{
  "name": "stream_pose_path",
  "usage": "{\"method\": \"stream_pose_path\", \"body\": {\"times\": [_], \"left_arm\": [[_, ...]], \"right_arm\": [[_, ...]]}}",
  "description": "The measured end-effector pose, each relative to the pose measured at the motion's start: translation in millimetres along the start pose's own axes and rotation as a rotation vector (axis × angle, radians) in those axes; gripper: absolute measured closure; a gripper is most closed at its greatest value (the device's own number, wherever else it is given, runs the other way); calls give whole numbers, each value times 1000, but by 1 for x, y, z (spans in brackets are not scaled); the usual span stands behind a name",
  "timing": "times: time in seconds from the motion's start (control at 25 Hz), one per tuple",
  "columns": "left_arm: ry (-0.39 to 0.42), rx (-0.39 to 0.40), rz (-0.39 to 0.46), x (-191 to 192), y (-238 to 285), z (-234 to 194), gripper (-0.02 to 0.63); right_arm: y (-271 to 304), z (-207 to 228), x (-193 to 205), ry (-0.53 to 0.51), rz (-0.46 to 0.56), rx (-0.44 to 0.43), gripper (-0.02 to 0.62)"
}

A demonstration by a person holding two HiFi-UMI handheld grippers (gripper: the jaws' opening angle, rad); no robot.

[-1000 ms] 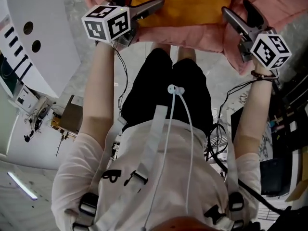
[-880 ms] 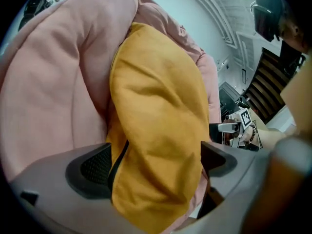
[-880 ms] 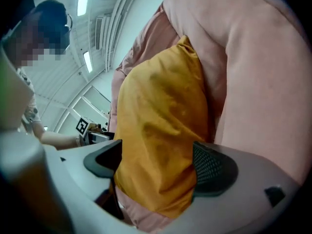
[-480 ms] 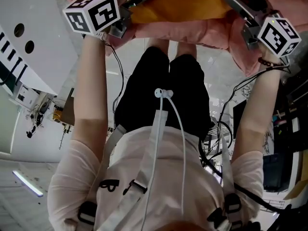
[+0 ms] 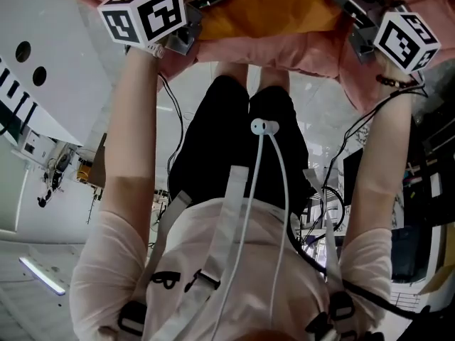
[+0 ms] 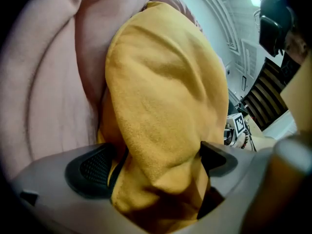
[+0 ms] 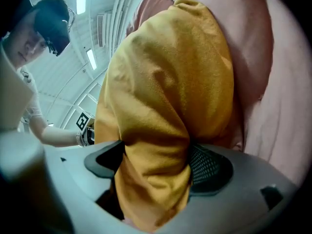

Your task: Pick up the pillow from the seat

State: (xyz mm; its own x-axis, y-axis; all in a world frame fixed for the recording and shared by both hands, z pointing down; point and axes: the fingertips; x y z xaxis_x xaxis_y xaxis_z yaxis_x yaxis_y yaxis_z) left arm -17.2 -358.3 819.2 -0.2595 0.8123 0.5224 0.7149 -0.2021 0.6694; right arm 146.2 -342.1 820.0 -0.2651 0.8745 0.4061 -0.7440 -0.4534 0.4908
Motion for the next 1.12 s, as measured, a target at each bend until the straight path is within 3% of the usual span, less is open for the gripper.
{"method": "stream_pose_path", "body": {"times": [0.08, 0.16, 0.28, 0.4, 0.6, 0.92, 1.12], "left_arm": [[-1, -8, 6, 0, -2, -1, 52], [17, -31, 16, -3, -3, -2, 65], [77, -92, 20, -3, -4, 0, 234], [127, -128, 43, -9, -9, 2, 336], [141, -135, 80, -13, -21, 18, 366], [114, -125, 127, -19, -47, 38, 376], [158, -144, 186, -36, -61, 59, 377]], "right_arm": [[1, -3, 0, 0, 8, 5, 170], [1, -4, -2, -16, 13, 13, 249], [0, -7, -2, -64, 7, 35, 387], [-1, -14, -7, -100, 8, 62, 455], [-21, -29, -7, -107, 67, 80, 479], [-44, -59, -11, -137, 74, 89, 479], [-66, -76, -25, -176, 112, 83, 477]]}}
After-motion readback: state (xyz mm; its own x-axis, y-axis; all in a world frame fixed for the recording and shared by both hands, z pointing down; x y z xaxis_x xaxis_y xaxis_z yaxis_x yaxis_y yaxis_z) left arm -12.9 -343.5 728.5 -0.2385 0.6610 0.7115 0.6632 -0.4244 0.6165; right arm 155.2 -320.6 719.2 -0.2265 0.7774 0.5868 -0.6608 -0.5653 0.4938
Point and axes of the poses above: the fingertips, and each gripper's own axes: y forward along the fingers, z to its right, x out of its underside, and after that the axes turned 9 degrees about y, right-handed
